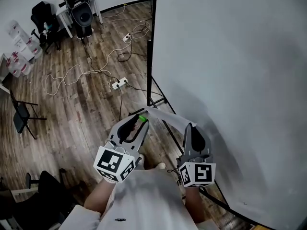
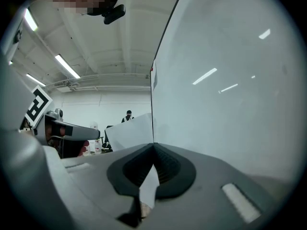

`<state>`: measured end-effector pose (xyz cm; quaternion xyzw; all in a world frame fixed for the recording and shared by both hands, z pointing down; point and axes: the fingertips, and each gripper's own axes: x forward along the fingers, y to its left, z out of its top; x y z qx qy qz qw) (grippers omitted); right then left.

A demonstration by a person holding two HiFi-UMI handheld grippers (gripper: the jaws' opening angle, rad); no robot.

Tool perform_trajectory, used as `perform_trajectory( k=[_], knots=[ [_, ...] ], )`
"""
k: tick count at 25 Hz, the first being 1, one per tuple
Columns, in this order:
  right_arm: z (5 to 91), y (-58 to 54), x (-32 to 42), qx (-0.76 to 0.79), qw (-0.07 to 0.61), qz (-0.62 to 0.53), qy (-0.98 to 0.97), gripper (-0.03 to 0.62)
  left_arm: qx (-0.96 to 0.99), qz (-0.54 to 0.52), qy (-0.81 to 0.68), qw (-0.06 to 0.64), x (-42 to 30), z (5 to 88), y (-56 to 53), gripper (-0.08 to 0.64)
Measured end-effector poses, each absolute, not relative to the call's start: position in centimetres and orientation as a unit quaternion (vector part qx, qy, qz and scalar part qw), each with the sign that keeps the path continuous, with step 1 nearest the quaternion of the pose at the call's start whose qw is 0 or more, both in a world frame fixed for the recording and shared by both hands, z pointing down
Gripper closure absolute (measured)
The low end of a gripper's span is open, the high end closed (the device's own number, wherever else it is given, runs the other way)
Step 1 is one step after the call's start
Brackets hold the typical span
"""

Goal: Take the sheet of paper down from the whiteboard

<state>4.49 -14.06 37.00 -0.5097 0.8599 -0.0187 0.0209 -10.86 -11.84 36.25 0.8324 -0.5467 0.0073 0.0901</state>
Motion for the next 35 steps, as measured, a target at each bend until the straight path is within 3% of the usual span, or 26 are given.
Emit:
perform_trajectory(
  k=[35],
  knots=[
    [35.0,-14.6,4.2,-0.509,0.019,0.009,0.860,0.581,0.845,0.001,-0.527,0.093,-9.6,36.0,-13.3,0.434]
  ],
)
